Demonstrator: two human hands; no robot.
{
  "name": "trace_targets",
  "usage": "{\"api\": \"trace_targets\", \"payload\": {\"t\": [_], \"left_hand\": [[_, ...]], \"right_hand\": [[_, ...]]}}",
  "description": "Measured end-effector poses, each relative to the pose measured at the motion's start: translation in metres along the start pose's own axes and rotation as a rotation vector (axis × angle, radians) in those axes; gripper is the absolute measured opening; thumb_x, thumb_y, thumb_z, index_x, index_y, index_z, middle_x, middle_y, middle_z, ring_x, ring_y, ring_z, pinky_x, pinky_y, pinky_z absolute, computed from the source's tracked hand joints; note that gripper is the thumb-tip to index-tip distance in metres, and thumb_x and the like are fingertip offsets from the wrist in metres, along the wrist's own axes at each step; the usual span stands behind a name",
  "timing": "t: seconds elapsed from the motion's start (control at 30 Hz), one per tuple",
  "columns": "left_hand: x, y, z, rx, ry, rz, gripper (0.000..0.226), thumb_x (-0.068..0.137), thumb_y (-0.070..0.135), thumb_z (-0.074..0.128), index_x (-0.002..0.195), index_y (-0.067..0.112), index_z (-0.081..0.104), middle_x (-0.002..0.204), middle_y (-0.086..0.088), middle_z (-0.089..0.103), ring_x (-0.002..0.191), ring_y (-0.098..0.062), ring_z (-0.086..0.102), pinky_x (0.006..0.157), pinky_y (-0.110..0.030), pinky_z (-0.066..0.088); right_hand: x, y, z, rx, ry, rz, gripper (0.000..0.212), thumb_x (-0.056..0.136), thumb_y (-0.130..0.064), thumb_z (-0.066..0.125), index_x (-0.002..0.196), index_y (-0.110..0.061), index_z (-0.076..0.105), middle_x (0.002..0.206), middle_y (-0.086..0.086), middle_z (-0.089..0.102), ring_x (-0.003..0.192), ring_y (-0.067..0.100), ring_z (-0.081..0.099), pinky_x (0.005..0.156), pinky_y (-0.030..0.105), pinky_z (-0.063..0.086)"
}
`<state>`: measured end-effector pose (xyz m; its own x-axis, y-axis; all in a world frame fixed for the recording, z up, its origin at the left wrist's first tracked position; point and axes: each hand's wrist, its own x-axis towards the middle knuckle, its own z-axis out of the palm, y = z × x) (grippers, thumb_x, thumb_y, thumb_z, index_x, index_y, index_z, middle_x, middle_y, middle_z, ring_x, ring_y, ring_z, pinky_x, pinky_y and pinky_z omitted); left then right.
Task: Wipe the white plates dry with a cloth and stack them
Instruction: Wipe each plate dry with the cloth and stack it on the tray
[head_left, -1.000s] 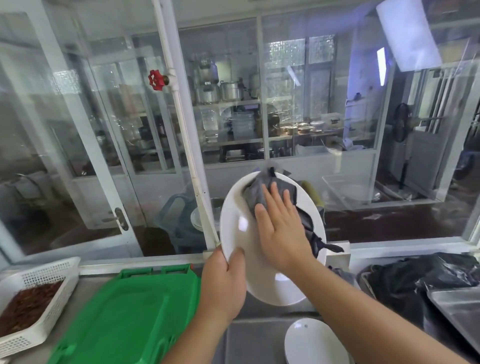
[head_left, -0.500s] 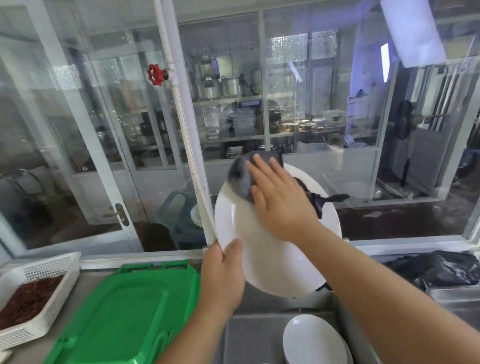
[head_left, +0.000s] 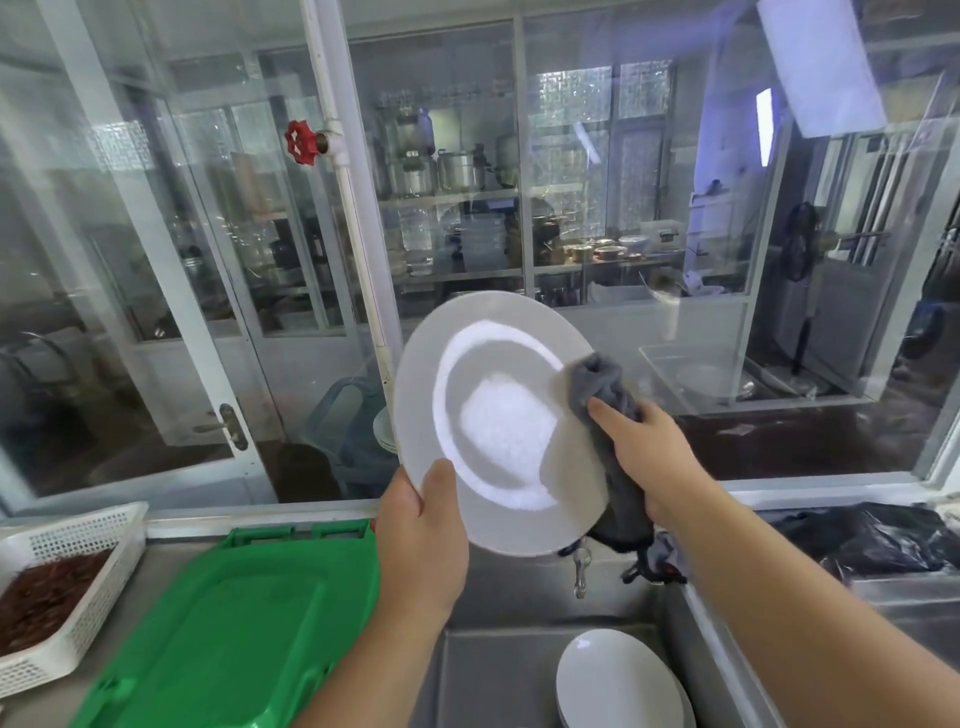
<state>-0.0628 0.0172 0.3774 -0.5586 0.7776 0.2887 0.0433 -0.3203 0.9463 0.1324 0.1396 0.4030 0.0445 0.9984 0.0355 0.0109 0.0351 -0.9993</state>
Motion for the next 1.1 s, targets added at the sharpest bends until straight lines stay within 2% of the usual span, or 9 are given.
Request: {"api": "trace_targets", "payload": {"t": [0.07, 0.2, 0.3, 0.4, 0.5, 0.6, 0.77, 0.93, 1.1], "left_hand": [[-0.001, -0.001, 0.003, -0.037, 0.007, -0.005, 0.029, 0.091, 0.044, 0.058, 0.114, 0.035, 0.073, 0.107, 0.014, 0.079, 0.101, -0.004, 0.073, 0.081, -0.029, 0.056], [-0.002, -0.009, 0.007, -0.074, -0.004, -0.061, 0.038, 0.083, 0.055, 0.061, 0.116, 0.042, 0.073, 0.112, 0.014, 0.078, 0.109, -0.013, 0.072, 0.087, -0.034, 0.057], [-0.008, -0.012, 0.004, -0.052, -0.087, -0.128, 0.050, 0.078, 0.059, 0.064, 0.124, 0.039, 0.070, 0.115, 0.014, 0.077, 0.112, -0.024, 0.070, 0.097, -0.054, 0.058], [-0.001, -0.008, -0.004, -0.087, -0.173, -0.202, 0.056, 0.071, 0.048, 0.077, 0.123, 0.028, 0.074, 0.122, 0.008, 0.079, 0.118, -0.017, 0.072, 0.106, -0.045, 0.053], [0.028, 0.010, -0.019, -0.185, -0.235, -0.355, 0.041, 0.074, 0.031, 0.085, 0.113, 0.018, 0.081, 0.117, -0.008, 0.081, 0.104, -0.024, 0.078, 0.087, -0.039, 0.065], [0.055, 0.033, -0.036, -0.166, -0.332, -0.465, 0.043, 0.078, 0.038, 0.076, 0.116, 0.019, 0.080, 0.117, -0.012, 0.080, 0.096, -0.028, 0.080, 0.069, -0.036, 0.066], [0.080, 0.046, -0.047, 0.033, -0.368, -0.445, 0.027, 0.095, 0.032, 0.071, 0.115, 0.016, 0.079, 0.110, -0.011, 0.082, 0.088, -0.027, 0.081, 0.063, -0.036, 0.064], [0.071, 0.036, -0.035, 0.123, -0.320, -0.266, 0.017, 0.107, 0.026, 0.061, 0.111, 0.017, 0.075, 0.097, -0.001, 0.084, 0.082, -0.017, 0.081, 0.058, -0.026, 0.061], [0.056, 0.024, -0.013, -0.021, -0.179, -0.211, 0.013, 0.104, 0.025, 0.063, 0.101, 0.017, 0.074, 0.093, 0.002, 0.084, 0.082, -0.013, 0.080, 0.066, -0.028, 0.062]], "right_hand": [[-0.009, 0.016, 0.003, 0.324, -0.095, 0.154, 0.024, 0.095, -0.035, 0.076, 0.115, -0.023, 0.074, 0.101, 0.005, 0.082, 0.087, 0.028, 0.080, 0.062, 0.036, 0.063], [-0.017, 0.039, 0.008, 0.564, -0.179, 0.256, 0.031, 0.094, -0.030, 0.076, 0.123, -0.020, 0.073, 0.114, 0.013, 0.079, 0.101, 0.038, 0.077, 0.086, 0.057, 0.063], [-0.014, 0.038, 0.005, 0.499, -0.090, 0.160, 0.023, 0.093, -0.023, 0.078, 0.116, -0.017, 0.074, 0.105, 0.013, 0.081, 0.090, 0.034, 0.079, 0.067, 0.045, 0.065], [-0.009, 0.028, -0.003, 0.420, -0.043, 0.079, 0.014, 0.094, -0.017, 0.076, 0.107, -0.015, 0.076, 0.098, 0.014, 0.081, 0.077, 0.030, 0.079, 0.057, 0.034, 0.061], [-0.003, 0.017, -0.012, 0.303, -0.065, -0.002, 0.009, 0.092, -0.017, 0.078, 0.101, -0.015, 0.078, 0.104, 0.015, 0.080, 0.078, 0.029, 0.079, 0.058, 0.032, 0.061], [0.002, 0.004, -0.018, 0.207, -0.105, -0.081, 0.011, 0.092, -0.016, 0.078, 0.103, -0.019, 0.079, 0.123, 0.009, 0.075, 0.096, 0.033, 0.078, 0.073, 0.039, 0.065], [0.003, -0.018, -0.027, 0.035, -0.173, -0.177, 0.008, 0.091, -0.015, 0.079, 0.087, -0.022, 0.079, 0.093, 0.012, 0.079, 0.079, 0.028, 0.077, 0.063, 0.032, 0.062], [0.005, -0.022, -0.027, 0.137, -0.127, -0.150, 0.020, 0.086, -0.022, 0.084, 0.105, -0.023, 0.074, 0.097, 0.008, 0.080, 0.090, 0.029, 0.078, 0.084, 0.046, 0.064], [-0.010, -0.004, -0.011, 0.260, 0.036, -0.096, 0.023, 0.091, -0.029, 0.080, 0.112, -0.026, 0.073, 0.099, 0.001, 0.080, 0.086, 0.016, 0.078, 0.067, 0.029, 0.062]]}}
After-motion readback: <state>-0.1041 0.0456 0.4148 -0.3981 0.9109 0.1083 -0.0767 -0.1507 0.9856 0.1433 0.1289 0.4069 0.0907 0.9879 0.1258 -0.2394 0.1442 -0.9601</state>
